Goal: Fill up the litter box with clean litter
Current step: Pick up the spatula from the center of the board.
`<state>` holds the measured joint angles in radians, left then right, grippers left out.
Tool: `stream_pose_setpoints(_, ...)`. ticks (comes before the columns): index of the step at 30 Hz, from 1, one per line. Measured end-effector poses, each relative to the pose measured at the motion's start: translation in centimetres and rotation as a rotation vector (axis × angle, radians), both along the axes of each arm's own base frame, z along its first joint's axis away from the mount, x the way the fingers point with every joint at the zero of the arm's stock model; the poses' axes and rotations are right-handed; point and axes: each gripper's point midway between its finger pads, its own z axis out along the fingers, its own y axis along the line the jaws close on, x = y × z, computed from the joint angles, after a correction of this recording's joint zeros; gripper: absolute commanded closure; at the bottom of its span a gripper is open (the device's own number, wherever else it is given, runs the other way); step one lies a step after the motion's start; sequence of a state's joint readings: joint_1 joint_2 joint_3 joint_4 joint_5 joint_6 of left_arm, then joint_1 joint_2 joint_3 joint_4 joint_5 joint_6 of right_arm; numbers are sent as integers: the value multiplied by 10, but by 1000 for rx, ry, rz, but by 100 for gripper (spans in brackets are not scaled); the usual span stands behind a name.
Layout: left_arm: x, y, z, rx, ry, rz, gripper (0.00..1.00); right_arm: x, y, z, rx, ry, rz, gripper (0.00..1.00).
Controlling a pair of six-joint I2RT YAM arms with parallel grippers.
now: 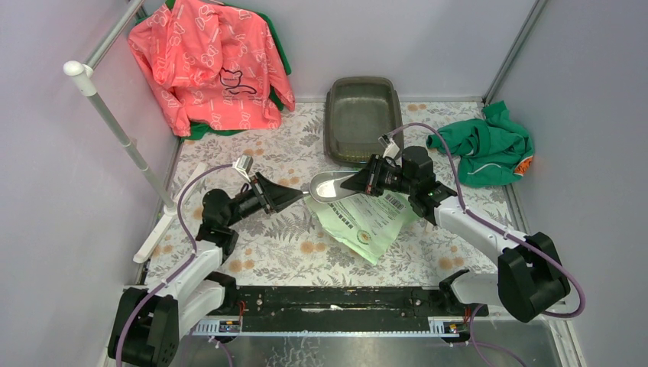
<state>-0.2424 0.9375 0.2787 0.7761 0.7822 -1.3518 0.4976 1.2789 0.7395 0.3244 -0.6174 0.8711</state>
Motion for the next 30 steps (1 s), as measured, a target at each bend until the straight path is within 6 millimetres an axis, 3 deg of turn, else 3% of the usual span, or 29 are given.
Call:
stream_pose_setpoints(7,2,0,-5,18,-4,2,99,1,-1,-1,-10,-7,-3,100)
stream_pose_setpoints(12,2,-1,-10,32,1,-3,100,0,-2,-6,-27,4,-1,100)
stream_pose_setpoints(14,1,-1,-12,42,9,-4,100,-1,-2,-8,-38,12,3,90)
stream_pose_setpoints(17,2,-1,-12,64,14,-4,100,-2,-3,-10,-52,25,8,58)
stream_pose_setpoints(20,-1,0,-14,89,18,-6,100,-1,-3,-6,-67,14,13,39)
stream_pose_setpoints(23,-6,2,-19,109,42,-7,100,-2,-5,2,-83,-9,18,29)
stream_pose_setpoints(30,-26,8,-10,130,54,1,100,-11,-26,24,-123,-80,-7,26)
